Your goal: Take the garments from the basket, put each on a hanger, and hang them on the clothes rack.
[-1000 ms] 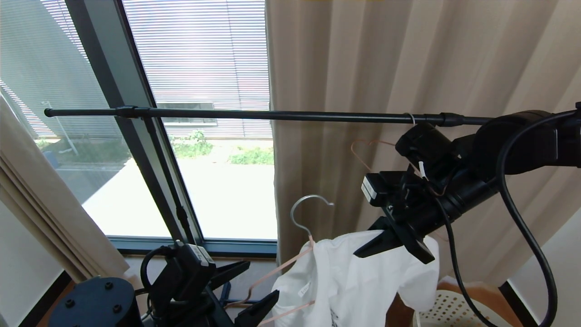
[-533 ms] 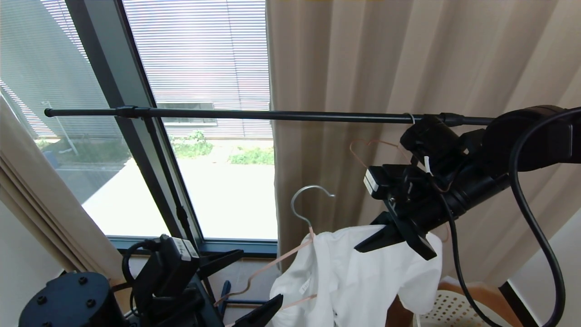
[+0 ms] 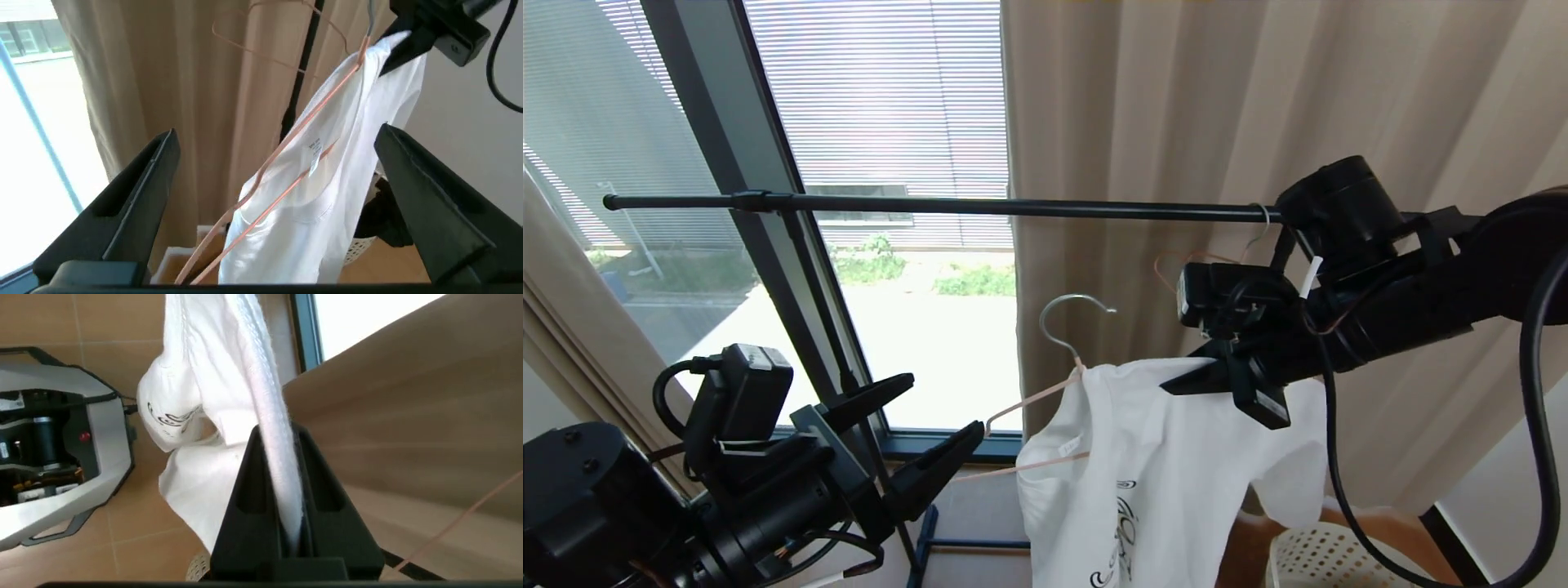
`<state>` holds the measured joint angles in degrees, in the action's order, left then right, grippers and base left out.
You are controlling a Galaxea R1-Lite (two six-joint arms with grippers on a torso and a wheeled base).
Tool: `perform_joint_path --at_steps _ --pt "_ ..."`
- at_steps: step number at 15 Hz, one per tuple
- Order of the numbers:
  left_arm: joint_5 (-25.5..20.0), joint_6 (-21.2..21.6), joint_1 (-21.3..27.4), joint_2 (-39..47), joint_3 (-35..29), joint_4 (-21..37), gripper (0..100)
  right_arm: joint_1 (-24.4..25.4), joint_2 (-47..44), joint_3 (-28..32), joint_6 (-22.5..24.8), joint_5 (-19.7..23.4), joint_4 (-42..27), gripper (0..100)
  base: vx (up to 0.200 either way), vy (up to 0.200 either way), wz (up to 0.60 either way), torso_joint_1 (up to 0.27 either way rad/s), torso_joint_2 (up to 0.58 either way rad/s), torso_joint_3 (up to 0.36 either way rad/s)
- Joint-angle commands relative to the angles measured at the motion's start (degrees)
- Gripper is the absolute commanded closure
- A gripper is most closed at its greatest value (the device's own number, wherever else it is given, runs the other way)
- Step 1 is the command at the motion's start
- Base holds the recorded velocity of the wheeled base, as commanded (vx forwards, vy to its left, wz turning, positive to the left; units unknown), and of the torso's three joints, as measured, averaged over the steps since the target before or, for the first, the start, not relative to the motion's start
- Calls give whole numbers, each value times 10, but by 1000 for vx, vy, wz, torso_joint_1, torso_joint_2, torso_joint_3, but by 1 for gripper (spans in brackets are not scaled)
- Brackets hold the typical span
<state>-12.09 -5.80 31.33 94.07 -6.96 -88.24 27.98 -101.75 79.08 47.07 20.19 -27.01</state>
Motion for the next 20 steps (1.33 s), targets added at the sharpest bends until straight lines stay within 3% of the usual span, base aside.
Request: perform_joint_path --at_steps 1,5,11,15,20 --pt "1 0 -2 -17 -25 71 0 15 48 -82 -7 -26 95 100 0 0 0 0 0 0" --pt "5 1 14 -6 -31 134 0 52 82 -234 -62 -133 322 100 0 0 0 0 0 0" --pt "22 2 23 55 -31 134 0 61 87 -394 -108 -150 535 100 0 0 0 0 0 0" --pt "47 2 26 126 -37 128 0 61 85 -399 -122 -168 575 100 0 0 0 0 0 0" --pt "50 -22 28 135 -45 120 0 62 89 -393 -169 -178 584 100 0 0 0 0 0 0"
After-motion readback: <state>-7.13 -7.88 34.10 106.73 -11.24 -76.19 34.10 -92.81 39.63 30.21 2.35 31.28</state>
